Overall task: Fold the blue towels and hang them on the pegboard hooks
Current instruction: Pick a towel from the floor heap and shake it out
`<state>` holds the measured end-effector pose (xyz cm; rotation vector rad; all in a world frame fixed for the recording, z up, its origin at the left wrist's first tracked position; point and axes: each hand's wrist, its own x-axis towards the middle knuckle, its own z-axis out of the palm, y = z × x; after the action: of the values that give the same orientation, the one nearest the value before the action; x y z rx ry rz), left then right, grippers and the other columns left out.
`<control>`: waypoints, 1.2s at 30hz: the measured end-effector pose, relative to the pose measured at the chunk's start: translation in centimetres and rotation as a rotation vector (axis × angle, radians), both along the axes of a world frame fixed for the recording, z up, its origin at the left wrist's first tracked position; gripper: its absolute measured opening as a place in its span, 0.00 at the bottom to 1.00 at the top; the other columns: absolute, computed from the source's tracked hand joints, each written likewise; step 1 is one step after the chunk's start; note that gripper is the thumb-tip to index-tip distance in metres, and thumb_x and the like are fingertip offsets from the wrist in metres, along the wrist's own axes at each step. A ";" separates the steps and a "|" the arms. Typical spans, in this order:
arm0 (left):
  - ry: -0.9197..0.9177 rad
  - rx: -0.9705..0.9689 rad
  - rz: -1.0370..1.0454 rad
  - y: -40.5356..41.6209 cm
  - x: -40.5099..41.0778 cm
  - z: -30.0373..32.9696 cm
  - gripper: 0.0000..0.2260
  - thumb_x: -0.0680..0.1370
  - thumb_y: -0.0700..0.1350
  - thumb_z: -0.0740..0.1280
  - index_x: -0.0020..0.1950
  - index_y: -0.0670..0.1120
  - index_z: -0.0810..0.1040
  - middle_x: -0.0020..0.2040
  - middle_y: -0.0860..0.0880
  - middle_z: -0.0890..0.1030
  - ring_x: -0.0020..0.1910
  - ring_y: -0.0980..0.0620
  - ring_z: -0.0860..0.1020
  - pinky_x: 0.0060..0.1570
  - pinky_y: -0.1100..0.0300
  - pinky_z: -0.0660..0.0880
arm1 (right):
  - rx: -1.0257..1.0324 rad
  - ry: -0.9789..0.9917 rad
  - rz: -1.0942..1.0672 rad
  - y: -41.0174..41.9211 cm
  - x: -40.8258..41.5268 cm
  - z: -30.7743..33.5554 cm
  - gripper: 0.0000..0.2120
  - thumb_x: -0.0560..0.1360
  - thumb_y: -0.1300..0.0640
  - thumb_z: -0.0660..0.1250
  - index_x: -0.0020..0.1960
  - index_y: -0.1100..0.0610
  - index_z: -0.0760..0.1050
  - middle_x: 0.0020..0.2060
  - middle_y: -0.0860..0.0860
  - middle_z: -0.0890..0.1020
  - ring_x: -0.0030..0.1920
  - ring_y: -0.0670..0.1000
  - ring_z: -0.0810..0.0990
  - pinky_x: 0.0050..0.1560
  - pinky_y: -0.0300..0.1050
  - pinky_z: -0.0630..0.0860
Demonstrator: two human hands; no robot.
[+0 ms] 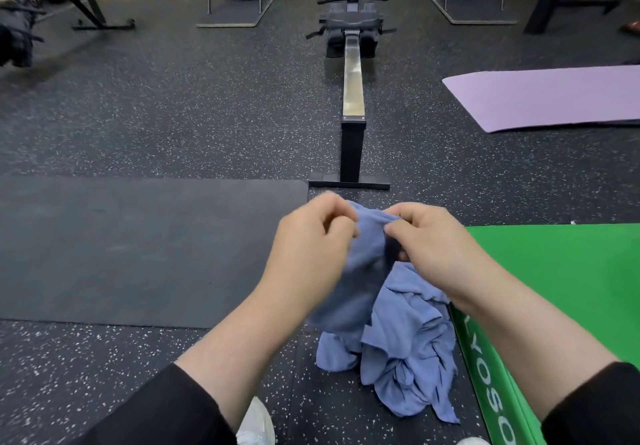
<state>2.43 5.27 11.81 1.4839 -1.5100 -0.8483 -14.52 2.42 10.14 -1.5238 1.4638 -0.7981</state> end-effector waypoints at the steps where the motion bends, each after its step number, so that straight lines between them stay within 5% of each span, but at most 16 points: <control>1: -0.055 -0.013 -0.002 -0.4 0.6 0.0 0.09 0.75 0.41 0.62 0.44 0.53 0.78 0.41 0.53 0.82 0.41 0.50 0.80 0.47 0.50 0.78 | -0.049 0.109 0.050 0.0 -0.2 0.2 0.11 0.76 0.62 0.62 0.43 0.51 0.82 0.31 0.52 0.79 0.32 0.47 0.71 0.39 0.48 0.72; 6: -0.453 -0.085 -0.233 -1.5 3.3 -1.2 0.16 0.78 0.41 0.66 0.64 0.55 0.76 0.63 0.56 0.73 0.62 0.55 0.73 0.64 0.58 0.69 | -0.177 0.287 0.225 0.6 -0.9 1.6 0.14 0.79 0.62 0.61 0.44 0.45 0.80 0.31 0.45 0.78 0.32 0.42 0.71 0.38 0.41 0.70; 12: -0.523 -0.006 -0.386 -1.0 3.1 -2.0 0.05 0.78 0.54 0.69 0.53 0.58 0.78 0.66 0.59 0.69 0.68 0.55 0.67 0.70 0.50 0.65 | -0.210 0.300 0.198 0.7 -1.8 1.8 0.15 0.78 0.63 0.62 0.45 0.45 0.80 0.38 0.38 0.82 0.39 0.40 0.77 0.43 0.36 0.71; 20: -0.587 0.047 -0.387 -1.0 3.4 -2.6 0.05 0.77 0.58 0.69 0.50 0.60 0.77 0.64 0.60 0.71 0.64 0.55 0.70 0.67 0.50 0.68 | -0.212 0.282 0.172 1.1 -2.7 2.7 0.14 0.80 0.65 0.61 0.48 0.50 0.81 0.27 0.31 0.76 0.30 0.35 0.75 0.33 0.29 0.67; 26: -0.595 -0.038 -0.337 -1.7 3.7 -3.0 0.05 0.77 0.51 0.72 0.48 0.54 0.76 0.56 0.57 0.76 0.57 0.52 0.75 0.60 0.49 0.73 | -0.211 0.269 0.168 0.8 -3.1 2.6 0.14 0.80 0.64 0.61 0.47 0.48 0.81 0.29 0.33 0.77 0.32 0.37 0.74 0.35 0.30 0.67; 30: -0.619 0.051 -0.443 -1.5 3.5 -3.1 0.08 0.78 0.58 0.69 0.53 0.56 0.80 0.64 0.59 0.73 0.62 0.54 0.72 0.64 0.51 0.71 | -0.223 0.231 0.141 0.6 -3.4 2.5 0.14 0.79 0.63 0.62 0.47 0.47 0.81 0.36 0.39 0.81 0.35 0.39 0.74 0.38 0.31 0.69; 33: -0.810 0.112 -0.331 -1.8 3.6 -3.4 0.14 0.79 0.63 0.64 0.53 0.56 0.82 0.62 0.58 0.75 0.60 0.52 0.73 0.60 0.50 0.73 | -0.215 0.245 0.134 0.4 -3.8 2.3 0.13 0.79 0.62 0.62 0.47 0.48 0.81 0.37 0.43 0.82 0.35 0.40 0.74 0.38 0.31 0.69; 36: -0.745 0.026 -0.167 -2.4 3.9 -3.0 0.18 0.79 0.61 0.65 0.42 0.49 0.83 0.52 0.56 0.79 0.52 0.52 0.77 0.52 0.52 0.74 | -0.161 0.341 0.157 0.0 -4.2 1.3 0.12 0.80 0.60 0.62 0.48 0.47 0.81 0.36 0.48 0.82 0.33 0.42 0.73 0.38 0.38 0.69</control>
<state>6.35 2.88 8.78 1.8198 -2.1863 -0.4070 -18.74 2.44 11.47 -1.9450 1.5251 -0.5934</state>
